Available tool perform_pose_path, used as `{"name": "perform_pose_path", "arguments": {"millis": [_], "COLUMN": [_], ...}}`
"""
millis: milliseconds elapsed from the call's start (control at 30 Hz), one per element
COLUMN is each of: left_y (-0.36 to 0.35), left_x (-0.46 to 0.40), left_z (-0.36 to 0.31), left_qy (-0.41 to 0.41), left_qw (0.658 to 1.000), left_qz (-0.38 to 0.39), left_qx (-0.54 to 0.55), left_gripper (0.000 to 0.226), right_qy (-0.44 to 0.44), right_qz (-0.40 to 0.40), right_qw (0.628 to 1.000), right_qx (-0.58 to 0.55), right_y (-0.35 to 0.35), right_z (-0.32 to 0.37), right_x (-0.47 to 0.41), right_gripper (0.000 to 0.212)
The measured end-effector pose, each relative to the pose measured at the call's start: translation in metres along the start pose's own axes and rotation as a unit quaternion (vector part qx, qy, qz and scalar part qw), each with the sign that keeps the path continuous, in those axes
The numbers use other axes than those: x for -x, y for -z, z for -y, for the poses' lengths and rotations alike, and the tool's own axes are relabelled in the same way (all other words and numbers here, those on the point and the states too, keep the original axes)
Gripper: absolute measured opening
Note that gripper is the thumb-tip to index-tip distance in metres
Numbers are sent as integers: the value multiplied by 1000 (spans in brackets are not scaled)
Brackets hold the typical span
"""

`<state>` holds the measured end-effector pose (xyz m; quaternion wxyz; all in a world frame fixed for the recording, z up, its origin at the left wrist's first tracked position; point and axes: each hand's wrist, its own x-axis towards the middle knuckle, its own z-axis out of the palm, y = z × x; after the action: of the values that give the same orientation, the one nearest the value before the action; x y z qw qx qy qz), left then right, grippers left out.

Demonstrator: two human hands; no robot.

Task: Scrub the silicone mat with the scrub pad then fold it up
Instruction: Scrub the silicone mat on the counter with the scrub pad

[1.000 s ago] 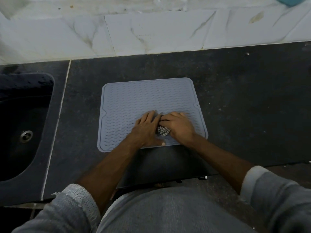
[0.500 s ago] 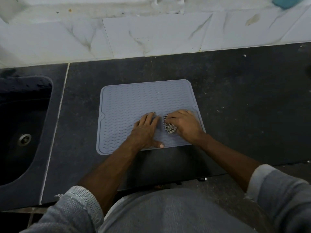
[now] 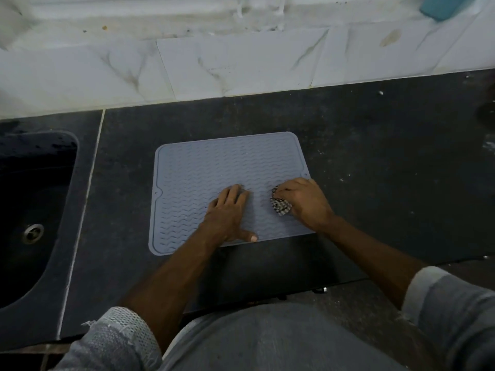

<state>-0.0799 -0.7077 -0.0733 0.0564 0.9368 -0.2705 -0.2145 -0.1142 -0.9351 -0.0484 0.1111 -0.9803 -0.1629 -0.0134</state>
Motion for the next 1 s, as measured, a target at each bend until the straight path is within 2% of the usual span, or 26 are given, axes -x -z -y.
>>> {"name": "perform_pose_path", "arguments": {"millis": [67, 200, 367, 467, 600, 700, 900, 1000], "left_y": [0, 1, 2, 3, 1, -1, -1, 0], "left_x": [-1, -1, 1, 0, -2, -2, 0, -1], "left_z": [-1, 0, 0, -1, -2, -1, 0, -1], "left_qy": [3, 2, -1, 2, 11, 9, 2, 2], "left_qw": [1000, 1000, 1000, 1000, 1000, 1000, 1000, 1000], "left_qz": [3, 8, 12, 17, 21, 8, 14, 17], "left_qx": [1, 7, 6, 4, -4, -15, 2, -1], "left_gripper": [127, 128, 127, 127, 129, 129, 127, 127], "right_qy": [20, 46, -2, -19, 46, 92, 56, 32], "right_qz": [3, 59, 39, 34, 11, 31, 23, 14], "right_qw": [1000, 997, 999, 999, 999, 995, 998, 999], "right_qx": [-14, 22, 30, 32, 6, 16, 36, 37], "right_y": [-7, -18, 2, 4, -6, -20, 0, 6], "right_z": [17, 31, -13, -12, 22, 45, -3, -5], "right_x": [-6, -8, 18, 19, 14, 17, 48, 51], "right_gripper": [38, 46, 43, 43, 43, 36, 46, 45]}}
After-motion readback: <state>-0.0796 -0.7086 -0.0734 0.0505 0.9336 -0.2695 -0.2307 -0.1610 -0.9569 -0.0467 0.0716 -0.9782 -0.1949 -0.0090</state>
